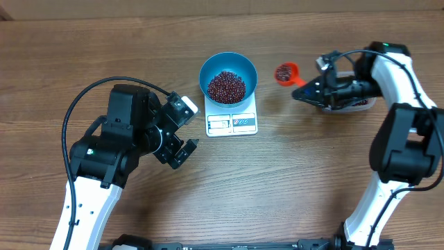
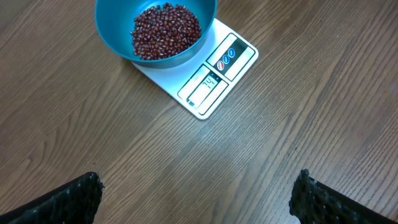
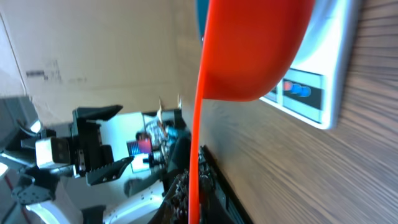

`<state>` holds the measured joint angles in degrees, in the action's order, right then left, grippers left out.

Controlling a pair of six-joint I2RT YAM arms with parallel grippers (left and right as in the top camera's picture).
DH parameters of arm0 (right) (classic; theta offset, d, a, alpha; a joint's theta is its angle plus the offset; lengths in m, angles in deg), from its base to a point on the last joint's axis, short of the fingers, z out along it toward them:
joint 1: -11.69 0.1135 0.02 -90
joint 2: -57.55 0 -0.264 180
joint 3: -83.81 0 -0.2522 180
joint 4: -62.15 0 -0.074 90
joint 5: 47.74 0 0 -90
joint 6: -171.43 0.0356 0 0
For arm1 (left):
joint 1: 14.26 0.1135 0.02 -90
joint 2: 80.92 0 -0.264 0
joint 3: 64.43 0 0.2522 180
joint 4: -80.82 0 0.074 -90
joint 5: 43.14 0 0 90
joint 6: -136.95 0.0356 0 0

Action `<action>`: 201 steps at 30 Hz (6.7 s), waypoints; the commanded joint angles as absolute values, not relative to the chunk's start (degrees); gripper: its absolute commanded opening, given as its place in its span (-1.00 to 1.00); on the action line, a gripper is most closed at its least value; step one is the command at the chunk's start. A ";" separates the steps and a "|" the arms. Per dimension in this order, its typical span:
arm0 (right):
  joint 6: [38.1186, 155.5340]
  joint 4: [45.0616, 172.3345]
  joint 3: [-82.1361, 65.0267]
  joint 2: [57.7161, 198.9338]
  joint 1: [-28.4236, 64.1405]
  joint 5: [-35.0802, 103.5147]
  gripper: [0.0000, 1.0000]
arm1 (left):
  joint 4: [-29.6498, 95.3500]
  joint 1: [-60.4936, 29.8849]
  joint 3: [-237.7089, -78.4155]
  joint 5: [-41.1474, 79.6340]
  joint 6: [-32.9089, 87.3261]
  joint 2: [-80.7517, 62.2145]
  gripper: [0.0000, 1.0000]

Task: Scoop item into bowl and weigh 150g on scale
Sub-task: 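Lift the filled scoop and carry it left over the teal bowl, then tilt the red scoop with the right gripper to pour beans into the bowl, then move the empty red scoop right back to the bean tub, then dip the red scoop into the beans in the tub with the right gripper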

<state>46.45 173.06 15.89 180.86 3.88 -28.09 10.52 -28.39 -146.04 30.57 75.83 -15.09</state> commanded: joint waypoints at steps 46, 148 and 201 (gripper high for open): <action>72.65 155.85 33.60 180.22 34.83 24.68 -0.92 | 10.72 -28.15 -147.35 30.57 75.22 -14.90 0.99; 73.22 167.70 29.07 164.14 5.80 46.73 -0.92 | 10.72 -28.15 -147.35 30.57 75.22 -14.90 0.99; 77.31 166.26 30.60 187.22 4.12 44.09 -0.93 | 10.72 -28.15 -147.35 30.57 75.22 -14.90 0.99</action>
